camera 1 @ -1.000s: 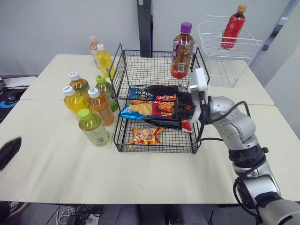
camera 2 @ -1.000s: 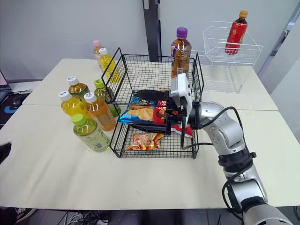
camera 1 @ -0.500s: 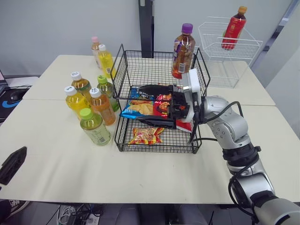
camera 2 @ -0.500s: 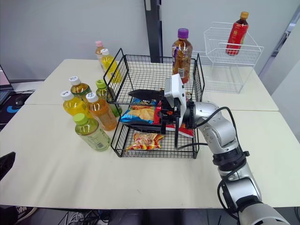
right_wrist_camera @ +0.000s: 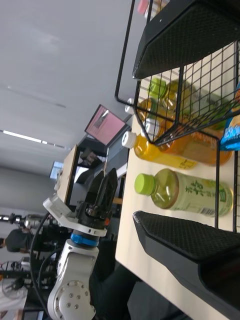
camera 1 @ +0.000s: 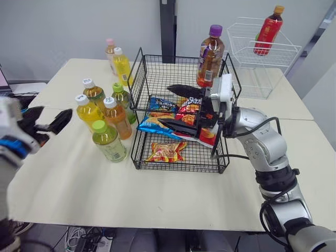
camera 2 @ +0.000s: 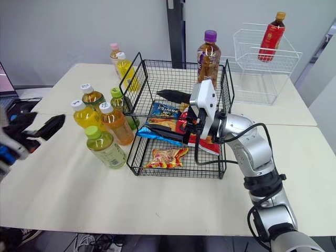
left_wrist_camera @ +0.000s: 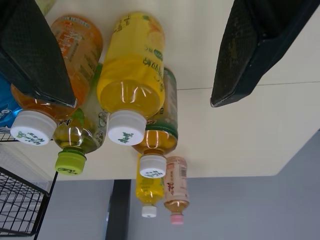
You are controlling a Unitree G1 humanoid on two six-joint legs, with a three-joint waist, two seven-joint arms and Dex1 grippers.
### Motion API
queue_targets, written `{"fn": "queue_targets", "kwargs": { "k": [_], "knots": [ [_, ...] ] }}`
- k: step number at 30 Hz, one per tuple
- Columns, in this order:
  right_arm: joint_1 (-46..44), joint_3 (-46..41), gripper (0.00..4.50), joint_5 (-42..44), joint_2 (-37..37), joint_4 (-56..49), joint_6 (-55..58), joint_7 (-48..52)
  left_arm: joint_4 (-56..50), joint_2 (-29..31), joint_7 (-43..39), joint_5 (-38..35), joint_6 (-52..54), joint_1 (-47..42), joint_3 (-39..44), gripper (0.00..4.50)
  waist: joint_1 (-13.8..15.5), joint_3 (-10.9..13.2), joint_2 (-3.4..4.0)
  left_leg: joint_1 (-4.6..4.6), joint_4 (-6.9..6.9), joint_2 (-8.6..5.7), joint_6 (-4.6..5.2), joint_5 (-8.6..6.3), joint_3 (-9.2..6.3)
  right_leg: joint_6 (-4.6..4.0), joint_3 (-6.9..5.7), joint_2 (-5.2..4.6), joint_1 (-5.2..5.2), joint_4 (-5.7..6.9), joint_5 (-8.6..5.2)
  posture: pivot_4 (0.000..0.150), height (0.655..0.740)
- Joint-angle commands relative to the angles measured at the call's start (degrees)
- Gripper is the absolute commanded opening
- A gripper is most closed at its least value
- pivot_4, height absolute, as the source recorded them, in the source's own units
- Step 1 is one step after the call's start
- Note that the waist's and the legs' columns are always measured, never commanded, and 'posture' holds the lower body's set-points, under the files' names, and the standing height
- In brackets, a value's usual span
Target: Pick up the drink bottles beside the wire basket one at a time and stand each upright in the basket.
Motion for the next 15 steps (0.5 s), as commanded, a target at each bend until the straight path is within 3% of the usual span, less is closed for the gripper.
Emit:
{"fn": "queue_targets", "kwargs": {
  "k": [1,14,15],
  "knots": [
    [0.3,-1.3,4.5,0.2,-0.8,-3.8,0.4,-1.8,6.3,0.1,-0.7,4.5,-5.2,-6.9,-6.0,4.47,0.1,0.0,0.01,0.0,-0.04,-0.01,0.0,0.0,0.01,0.0,0.0,0.0,0.01,0.0,0.0,0.15,0.74],
    [1.5,-1.9,4.5,0.7,-2.9,-7.2,2.0,-4.5,16.6,-2.8,-1.6,10.7,-11.4,-15.3,-13.1,4.47,-0.1,0.0,0.02,-0.01,-0.16,-0.01,-0.02,0.01,0.05,0.05,-0.02,0.0,-0.03,-0.1,-0.02,0.15,0.74],
    [1.6,-2.0,4.5,0.7,-3.1,-7.4,2.1,-4.7,17.0,-3.0,-1.8,10.8,-11.6,-15.4,-13.3,4.3,0.0,0.0,0.02,-0.01,-0.16,-0.01,-0.02,0.01,0.05,0.06,-0.03,0.0,-0.03,-0.1,-0.03,0.15,0.74]
  ]
}}
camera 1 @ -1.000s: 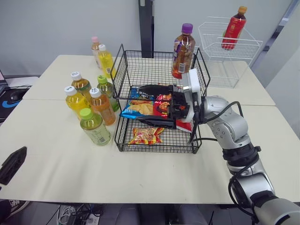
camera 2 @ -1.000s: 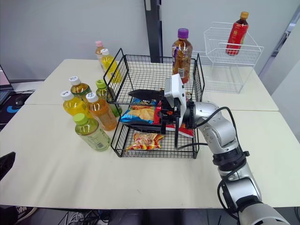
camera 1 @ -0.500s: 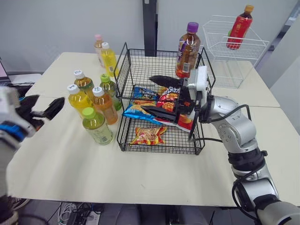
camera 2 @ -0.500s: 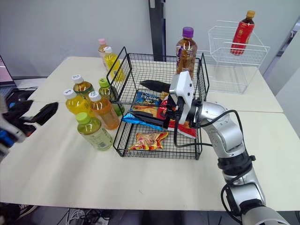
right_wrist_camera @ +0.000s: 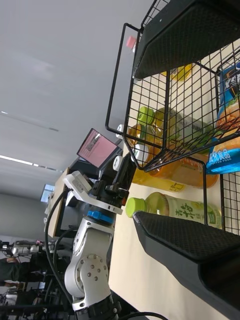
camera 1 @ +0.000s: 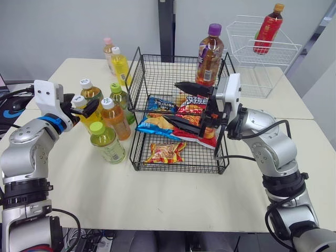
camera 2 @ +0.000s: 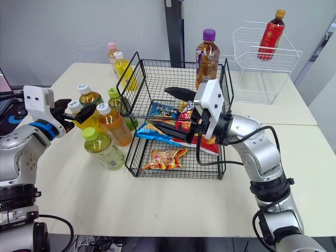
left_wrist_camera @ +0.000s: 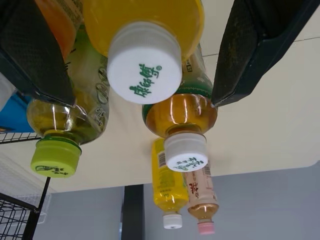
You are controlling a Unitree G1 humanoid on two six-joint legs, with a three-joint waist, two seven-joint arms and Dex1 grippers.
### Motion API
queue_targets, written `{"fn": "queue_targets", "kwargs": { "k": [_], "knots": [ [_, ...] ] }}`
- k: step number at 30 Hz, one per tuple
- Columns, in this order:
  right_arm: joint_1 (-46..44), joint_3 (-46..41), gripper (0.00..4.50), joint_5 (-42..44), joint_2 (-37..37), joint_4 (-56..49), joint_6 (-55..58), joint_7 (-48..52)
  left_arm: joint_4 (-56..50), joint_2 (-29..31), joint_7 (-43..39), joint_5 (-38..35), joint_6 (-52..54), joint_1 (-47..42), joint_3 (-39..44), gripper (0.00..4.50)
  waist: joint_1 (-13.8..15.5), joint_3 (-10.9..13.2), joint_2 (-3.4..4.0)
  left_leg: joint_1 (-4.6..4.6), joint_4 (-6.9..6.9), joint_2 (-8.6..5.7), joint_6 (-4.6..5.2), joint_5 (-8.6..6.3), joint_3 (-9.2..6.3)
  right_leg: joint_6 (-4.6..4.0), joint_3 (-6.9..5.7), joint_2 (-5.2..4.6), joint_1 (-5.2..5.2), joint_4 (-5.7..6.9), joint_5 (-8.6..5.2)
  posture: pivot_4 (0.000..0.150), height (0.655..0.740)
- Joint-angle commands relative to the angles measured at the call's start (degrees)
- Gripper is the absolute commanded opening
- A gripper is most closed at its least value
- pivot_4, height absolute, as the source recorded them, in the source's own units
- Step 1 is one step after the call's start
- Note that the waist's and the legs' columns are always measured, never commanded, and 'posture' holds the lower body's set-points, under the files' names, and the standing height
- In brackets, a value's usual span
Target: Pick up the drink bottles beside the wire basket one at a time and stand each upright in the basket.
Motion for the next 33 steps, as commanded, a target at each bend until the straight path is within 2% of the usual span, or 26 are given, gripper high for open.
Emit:
{"fn": "queue_targets", "kwargs": {
  "k": [1,4,10,20,23,28,33],
  "knots": [
    [0.0,-1.8,4.5,0.9,-0.7,-2.7,0.3,-0.8,0.2,-0.1,-0.6,0.9,-1.9,-1.4,-0.3,4.09,0.0,0.0,0.0,0.0,0.0,0.0,0.0,0.0,0.0,0.0,0.01,0.0,0.0,0.0,0.0,0.15,0.74],
    [0.1,-2.0,4.5,1.0,-0.9,-3.0,0.4,-1.1,1.2,-0.2,-0.7,1.4,-2.2,-1.7,-0.5,3.38,0.0,0.0,0.0,0.01,0.0,0.0,0.0,0.0,0.0,0.0,0.0,0.0,0.0,0.0,0.0,0.15,0.74],
    [0.3,-2.0,4.5,1.2,-1.1,-3.3,0.7,-1.5,2.6,-0.2,-0.6,2.2,-2.3,-2.4,-0.7,1.45,0.1,0.0,0.0,0.01,0.0,0.0,0.0,0.0,0.0,0.01,0.0,0.0,0.01,0.0,0.0,0.15,0.74],
    [0.2,-2.3,4.5,2.6,-0.3,-3.0,0.2,-1.5,3.0,2.2,-1.1,1.0,-3.4,-1.8,3.6,1.38,-0.3,0.0,0.0,0.03,0.0,0.02,0.0,0.01,0.0,0.2,-0.01,0.0,0.01,0.03,-0.11,0.15,0.74],
    [0.3,-2.4,4.5,2.0,0.0,-2.7,-0.6,-2.1,-1.9,3.3,-3.1,-4.9,-0.6,-1.9,8.8,1.38,-0.9,0.0,-0.03,0.0,0.0,0.02,-0.01,0.01,-0.01,0.19,-0.02,0.0,0.0,0.02,-0.11,0.15,0.74],
    [0.9,-2.5,4.5,1.2,1.1,-2.2,-2.3,-3.5,-7.3,11.4,-7.6,-12.8,7.7,-4.2,15.1,1.38,-1.2,0.3,-0.47,-0.18,-0.01,0.04,-0.06,0.04,-0.05,0.17,-0.07,0.0,-0.19,0.01,-0.09,0.15,0.74],
    [1.3,-3.7,4.5,-1.0,3.3,-1.6,-6.2,-6.8,-10.0,18.3,-9.9,-19.3,15.9,-11.7,14.0,1.38,-0.9,0.3,-0.47,-0.3,0.01,-0.01,-0.24,0.14,-0.07,0.23,-0.08,-0.01,-0.2,-0.14,-0.08,0.15,0.74]
  ]
}}
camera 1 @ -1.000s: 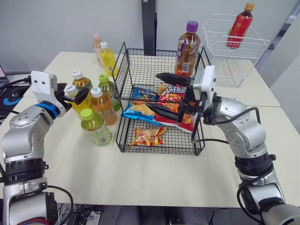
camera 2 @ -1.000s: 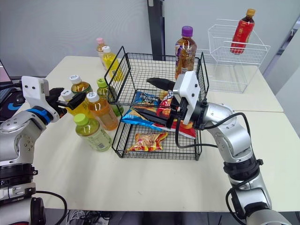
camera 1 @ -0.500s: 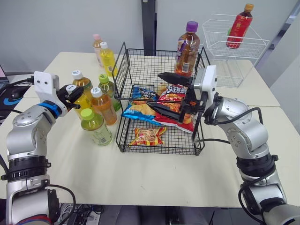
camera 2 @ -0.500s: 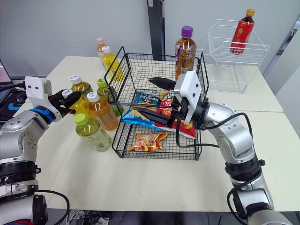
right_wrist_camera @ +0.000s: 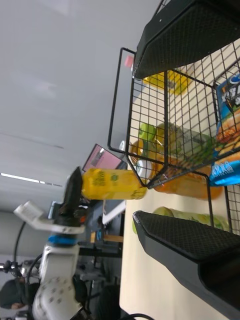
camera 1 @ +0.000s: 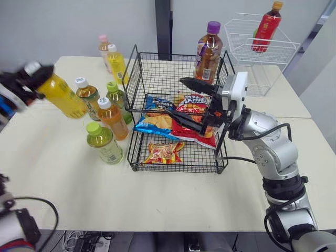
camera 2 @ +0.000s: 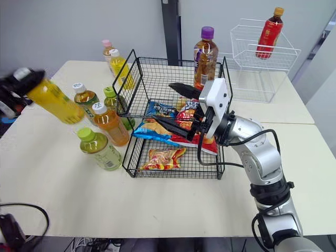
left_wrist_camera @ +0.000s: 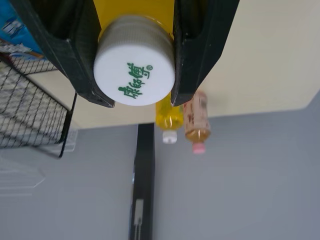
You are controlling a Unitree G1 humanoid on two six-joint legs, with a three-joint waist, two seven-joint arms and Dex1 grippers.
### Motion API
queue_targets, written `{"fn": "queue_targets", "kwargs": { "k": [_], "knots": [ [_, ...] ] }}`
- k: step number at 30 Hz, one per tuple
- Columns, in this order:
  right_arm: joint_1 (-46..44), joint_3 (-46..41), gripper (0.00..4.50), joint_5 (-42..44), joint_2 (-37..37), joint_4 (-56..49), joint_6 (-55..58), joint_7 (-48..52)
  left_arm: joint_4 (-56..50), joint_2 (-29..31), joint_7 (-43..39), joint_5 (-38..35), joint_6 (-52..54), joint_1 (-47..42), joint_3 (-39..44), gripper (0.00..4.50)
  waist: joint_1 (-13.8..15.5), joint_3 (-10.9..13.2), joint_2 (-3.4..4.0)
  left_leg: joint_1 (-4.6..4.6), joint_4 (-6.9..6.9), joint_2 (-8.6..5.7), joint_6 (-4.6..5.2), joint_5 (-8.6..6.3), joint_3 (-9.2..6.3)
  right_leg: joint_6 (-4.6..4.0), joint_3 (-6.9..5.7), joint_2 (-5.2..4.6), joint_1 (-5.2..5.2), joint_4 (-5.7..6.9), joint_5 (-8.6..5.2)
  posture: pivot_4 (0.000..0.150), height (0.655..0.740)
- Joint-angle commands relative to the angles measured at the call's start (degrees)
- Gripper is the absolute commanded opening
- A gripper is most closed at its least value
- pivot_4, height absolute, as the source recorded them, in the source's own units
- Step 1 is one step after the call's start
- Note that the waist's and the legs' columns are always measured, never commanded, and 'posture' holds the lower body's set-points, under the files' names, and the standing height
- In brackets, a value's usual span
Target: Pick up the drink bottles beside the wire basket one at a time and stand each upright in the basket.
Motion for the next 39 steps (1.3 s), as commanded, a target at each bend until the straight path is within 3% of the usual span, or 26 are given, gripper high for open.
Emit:
{"fn": "queue_targets", "kwargs": {
  "k": [1,7,15,27,39],
  "knots": [
    [-0.4,-2.1,4.5,-1.6,1.2,-0.8,-4.1,-2.7,-4.1,4.5,-2.5,-4.8,3.4,-6.8,-0.7,1.38,0.3,0.0,0.0,-0.01,0.01,-0.01,0.0,0.0,-0.02,0.03,-0.01,0.0,0.01,-0.03,0.0,0.15,0.74],
    [0.4,-2.2,4.5,-3.8,3.3,-1.1,-6.8,-6.4,2.0,2.3,-4.8,-3.2,3.9,-27.2,-12.9,1.38,1.1,0.0,0.01,-0.09,0.15,-0.02,0.0,0.01,-0.08,0.07,-0.05,0.03,0.02,-0.02,0.02,0.15,0.74],
    [3.0,-2.4,4.5,-5.3,3.8,-4.9,-6.2,-10.5,17.5,-11.6,-12.1,4.0,-2.0,-47.5,-25.6,1.38,1.4,0.1,0.07,-0.2,0.37,-0.05,-0.01,0.01,-0.06,-0.17,-0.02,0.03,-0.06,0.09,0.17,0.15,0.74],
    [7.2,-3.6,4.5,-10.0,2.4,-11.8,-2.6,-18.6,43.7,-29.9,-17.1,17.4,-21.1,-52.9,-31.8,1.38,0.6,0.3,0.51,-0.2,0.39,-0.06,-0.04,0.04,0.05,-0.16,0.14,0.06,-0.23,0.3,0.14,0.15,0.74],
    [9.5,-3.6,4.5,-12.0,1.3,-15.8,0.9,-21.8,61.9,-37.0,-14.8,25.6,-35.1,-57.4,-30.9,1.38,0.0,0.4,0.49,-0.2,0.42,-0.09,-0.04,0.04,0.07,0.09,0.17,0.06,-0.23,0.34,0.0,0.15,0.74]
  ]
}}
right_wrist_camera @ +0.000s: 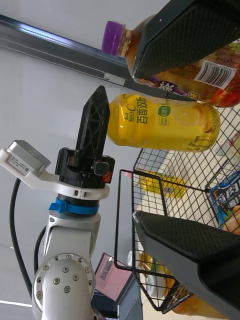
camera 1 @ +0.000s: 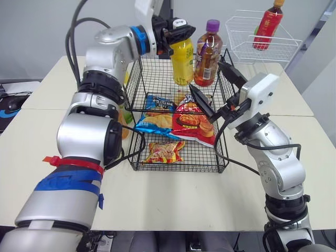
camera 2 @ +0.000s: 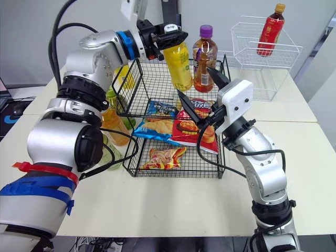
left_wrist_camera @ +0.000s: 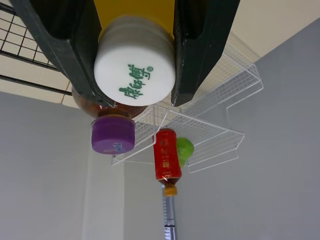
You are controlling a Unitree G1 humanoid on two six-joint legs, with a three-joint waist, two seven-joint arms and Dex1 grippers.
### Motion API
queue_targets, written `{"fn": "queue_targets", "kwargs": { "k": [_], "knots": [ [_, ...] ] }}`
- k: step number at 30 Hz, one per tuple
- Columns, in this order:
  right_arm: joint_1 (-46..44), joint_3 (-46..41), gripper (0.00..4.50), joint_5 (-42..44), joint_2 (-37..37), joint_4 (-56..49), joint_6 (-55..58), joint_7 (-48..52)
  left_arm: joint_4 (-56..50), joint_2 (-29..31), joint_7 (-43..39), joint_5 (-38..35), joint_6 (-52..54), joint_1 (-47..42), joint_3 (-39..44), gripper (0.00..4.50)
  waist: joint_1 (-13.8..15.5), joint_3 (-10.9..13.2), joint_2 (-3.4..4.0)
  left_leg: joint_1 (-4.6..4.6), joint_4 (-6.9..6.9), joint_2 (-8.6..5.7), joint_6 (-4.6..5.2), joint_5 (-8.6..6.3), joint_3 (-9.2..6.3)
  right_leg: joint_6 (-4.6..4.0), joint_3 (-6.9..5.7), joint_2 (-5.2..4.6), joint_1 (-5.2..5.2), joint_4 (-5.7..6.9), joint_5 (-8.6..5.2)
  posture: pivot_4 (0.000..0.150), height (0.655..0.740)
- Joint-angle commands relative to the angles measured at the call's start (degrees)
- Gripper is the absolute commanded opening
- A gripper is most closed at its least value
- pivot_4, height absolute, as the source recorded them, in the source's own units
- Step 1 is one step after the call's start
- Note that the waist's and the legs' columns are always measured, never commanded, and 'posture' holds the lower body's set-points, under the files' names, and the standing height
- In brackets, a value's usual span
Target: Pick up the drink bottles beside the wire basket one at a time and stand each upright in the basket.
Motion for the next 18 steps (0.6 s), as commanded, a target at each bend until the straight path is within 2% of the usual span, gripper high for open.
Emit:
{"fn": "queue_targets", "kwargs": {
  "k": [1,10,15,18],
  "knots": [
    [0.0,-0.9,4.5,-0.6,-0.4,-3.5,0.5,-1.2,2.3,-0.3,0.9,1.8,-3.3,-2.9,1.4,1.72,-0.1,0.0,0.0,0.02,0.0,0.0,0.0,0.0,0.01,0.0,0.01,0.0,0.0,0.02,0.0,0.15,0.74],
    [0.4,-0.8,4.5,-0.3,-0.8,-4.7,1.4,-1.6,3.4,-0.5,-0.6,2.9,-3.9,-3.5,3.2,4.48,-0.1,0.0,0.0,0.03,0.0,-0.01,-0.01,0.01,0.0,0.01,0.01,0.01,0.01,0.06,0.0,0.15,0.74],
    [-0.2,-0.6,4.5,0.6,-1.1,-3.8,1.0,-0.4,-0.7,2.9,-3.3,1.9,-1.0,-2.0,4.5,4.48,-0.3,0.0,0.0,0.04,0.02,0.0,-0.01,0.01,0.0,0.0,0.01,0.01,0.0,0.09,0.0,0.15,0.74],
    [-1.2,-0.2,4.5,1.2,-1.1,-2.1,0.4,1.2,-7.4,6.5,-5.3,0.3,2.8,1.1,5.8,4.48,-0.5,0.0,0.01,0.08,0.01,0.01,-0.03,0.02,0.01,0.0,0.07,0.05,-0.01,0.13,0.0,0.15,0.74]
  ]
}}
